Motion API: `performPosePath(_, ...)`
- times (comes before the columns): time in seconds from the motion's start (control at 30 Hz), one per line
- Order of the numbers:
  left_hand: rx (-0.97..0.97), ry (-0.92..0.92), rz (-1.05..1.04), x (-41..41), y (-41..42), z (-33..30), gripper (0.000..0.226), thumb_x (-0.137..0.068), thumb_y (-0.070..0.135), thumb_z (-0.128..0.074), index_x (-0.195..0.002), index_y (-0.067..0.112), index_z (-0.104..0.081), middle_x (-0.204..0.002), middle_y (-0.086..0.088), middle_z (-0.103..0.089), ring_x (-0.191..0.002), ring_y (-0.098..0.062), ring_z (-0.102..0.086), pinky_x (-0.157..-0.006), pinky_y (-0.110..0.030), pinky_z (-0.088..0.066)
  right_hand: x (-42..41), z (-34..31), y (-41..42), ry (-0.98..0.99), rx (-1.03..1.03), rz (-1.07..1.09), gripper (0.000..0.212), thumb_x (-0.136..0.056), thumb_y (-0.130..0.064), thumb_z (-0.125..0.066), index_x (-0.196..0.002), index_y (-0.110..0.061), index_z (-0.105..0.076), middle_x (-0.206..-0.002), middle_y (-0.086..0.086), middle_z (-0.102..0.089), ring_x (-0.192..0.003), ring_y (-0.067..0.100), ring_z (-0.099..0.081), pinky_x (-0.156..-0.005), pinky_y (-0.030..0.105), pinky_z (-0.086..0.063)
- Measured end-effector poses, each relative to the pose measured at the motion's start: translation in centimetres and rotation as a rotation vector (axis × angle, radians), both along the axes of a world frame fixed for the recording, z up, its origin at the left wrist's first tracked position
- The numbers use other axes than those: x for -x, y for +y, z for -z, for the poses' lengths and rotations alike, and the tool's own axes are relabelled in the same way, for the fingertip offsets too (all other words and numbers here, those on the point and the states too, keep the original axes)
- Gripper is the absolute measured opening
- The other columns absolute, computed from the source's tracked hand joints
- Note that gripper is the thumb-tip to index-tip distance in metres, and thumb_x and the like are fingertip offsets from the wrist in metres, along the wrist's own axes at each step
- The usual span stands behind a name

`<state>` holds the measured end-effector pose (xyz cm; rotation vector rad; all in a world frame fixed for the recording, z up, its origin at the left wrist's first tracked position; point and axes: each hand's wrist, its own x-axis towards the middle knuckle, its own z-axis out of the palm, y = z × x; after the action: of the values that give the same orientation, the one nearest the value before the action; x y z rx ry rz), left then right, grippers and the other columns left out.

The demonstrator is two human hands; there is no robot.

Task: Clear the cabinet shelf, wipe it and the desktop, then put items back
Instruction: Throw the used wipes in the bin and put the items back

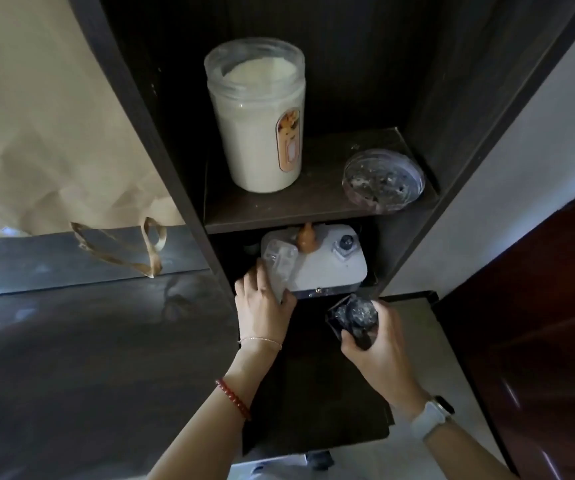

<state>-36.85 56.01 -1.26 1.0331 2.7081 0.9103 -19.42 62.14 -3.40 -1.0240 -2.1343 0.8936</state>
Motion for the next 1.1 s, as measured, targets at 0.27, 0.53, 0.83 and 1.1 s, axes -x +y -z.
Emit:
performPosePath(0.27, -0.056, 0.249, 0.417, -2.5, -7.4, 7.6, 0.061, -0.073, 0.025, -0.051, -0.128, 0.003, -0.041, -0.114, -0.017, -0.059, -0.101, -0.027, -0.045, -0.089, -0.034, -0.035, -3.4, 4.9, -2.1, -0.154, 0.186, 0.151, 0.056, -0.069, -0.009, -0.077, -0.116, 0.000, -0.048, -0.100, 0.003, -0.046, -0.088, 0.018, -0.049, -0.076, 0.029, -0.043)
performPosePath(0.53, 0.572, -0.066, 0.560, -5.6, -4.1, 16.2, 0.069, -0.078, 0.013, -0.056, -0.141, 0.011, -0.028, -0.138, -0.010, -0.044, -0.123, -0.030, -0.042, -0.099, -0.038, -0.034, -6.1, 9.2, -2.5, -0.227, 0.213, 0.150, 0.049, -0.068, -0.007, -0.077, -0.108, 0.003, -0.051, -0.096, 0.001, -0.042, -0.089, 0.023, -0.049, -0.075, 0.029, -0.043)
performPosePath(0.83, 0.680, -0.037, 0.611, -7.6, -0.3, 22.0, 0.064, -0.083, 0.003, -0.047, -0.141, 0.016, -0.024, -0.141, -0.006, -0.036, -0.125, -0.025, -0.035, -0.103, -0.038, -0.028, -7.3, 11.9, -1.2, -0.233, 0.229, 0.159, 0.047, -0.067, -0.010, -0.077, -0.107, -0.002, -0.053, -0.095, -0.002, -0.042, -0.094, 0.028, -0.051, -0.078, 0.033, -0.047)
performPosePath(1.1, 0.657, -0.006, 0.584, -7.9, -0.6, 22.2, 0.066, -0.087, 0.014, -0.050, -0.144, 0.019, -0.018, -0.147, -0.003, -0.026, -0.132, -0.024, -0.027, -0.114, -0.042, -0.013, -7.4, 12.1, -0.7, -0.270, 0.193, 0.121, 0.053, -0.068, -0.014, -0.077, -0.111, -0.002, -0.051, -0.103, 0.011, -0.052, -0.097, 0.025, -0.050, -0.076, 0.028, -0.047)
